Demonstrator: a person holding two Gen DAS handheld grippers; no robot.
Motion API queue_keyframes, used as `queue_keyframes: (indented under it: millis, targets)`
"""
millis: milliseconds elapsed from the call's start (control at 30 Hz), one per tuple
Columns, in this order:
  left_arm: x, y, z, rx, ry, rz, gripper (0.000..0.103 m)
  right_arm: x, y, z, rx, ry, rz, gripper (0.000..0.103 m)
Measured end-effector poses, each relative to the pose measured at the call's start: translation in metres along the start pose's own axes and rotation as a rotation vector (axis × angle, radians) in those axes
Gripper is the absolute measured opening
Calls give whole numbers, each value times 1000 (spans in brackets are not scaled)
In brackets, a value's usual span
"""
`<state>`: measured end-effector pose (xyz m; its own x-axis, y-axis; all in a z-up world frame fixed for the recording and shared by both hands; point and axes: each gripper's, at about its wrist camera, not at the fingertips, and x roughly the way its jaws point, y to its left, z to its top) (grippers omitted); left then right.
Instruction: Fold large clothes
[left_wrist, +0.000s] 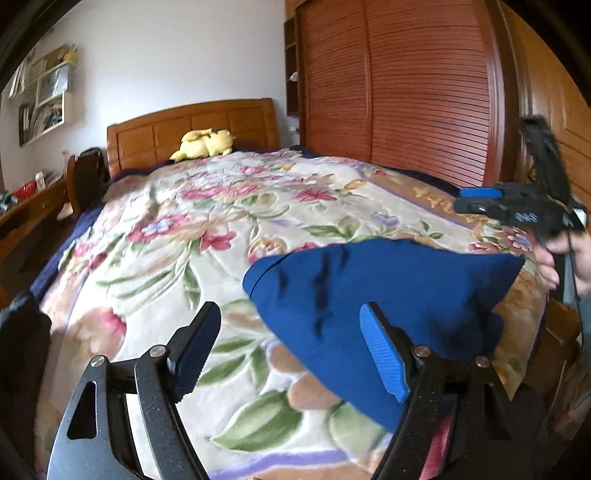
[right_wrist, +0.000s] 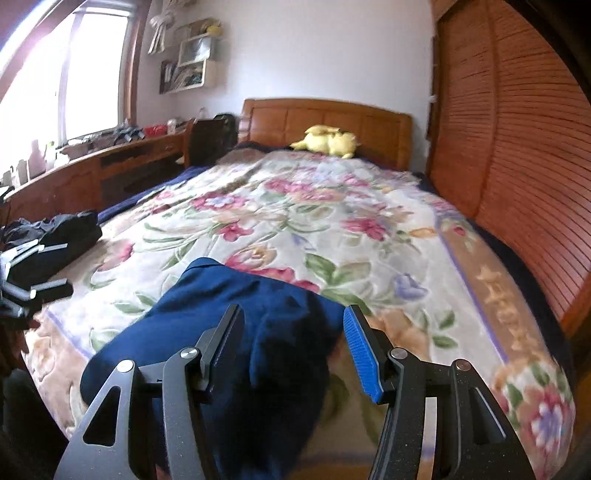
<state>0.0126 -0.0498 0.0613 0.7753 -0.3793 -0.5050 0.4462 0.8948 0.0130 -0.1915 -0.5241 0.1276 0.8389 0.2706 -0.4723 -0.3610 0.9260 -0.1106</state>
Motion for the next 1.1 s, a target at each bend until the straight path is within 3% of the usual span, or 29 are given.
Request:
queue_keyframes:
  millis: [333, 500, 567, 633, 733, 833, 967, 1067, 1100]
  targets:
    - [25, 20, -32, -40, 22, -9, 79, 135, -16, 21, 32, 338, 90, 58]
    - [28, 23, -36, -44, 25, -25, 79, 168, -13, 18, 97, 419, 200, 58]
    - [29, 22, -37, -42, 26, -29, 79, 169, -6, 17, 84, 422, 243, 47]
    - [30, 22, -38, -42, 29, -33, 79, 162, 1, 15, 26, 407, 233, 17]
    - [28, 21, -38, -39, 27, -35, 79, 135, 12, 20, -75, 305, 125, 10]
    - [24, 20, -38, -39, 20, -39, 79, 100, 5, 30, -85, 221, 4, 10]
    - [14, 16, -38, -36, 4, -50, 79, 99, -11, 17, -42, 297, -25, 12]
    - [5, 13, -36, -32, -12, -60, 79, 81, -6, 14, -14, 274, -60, 27]
    - [3, 12, -36, -30, -16, -63, 79, 71, 0, 16, -10, 252, -74, 37]
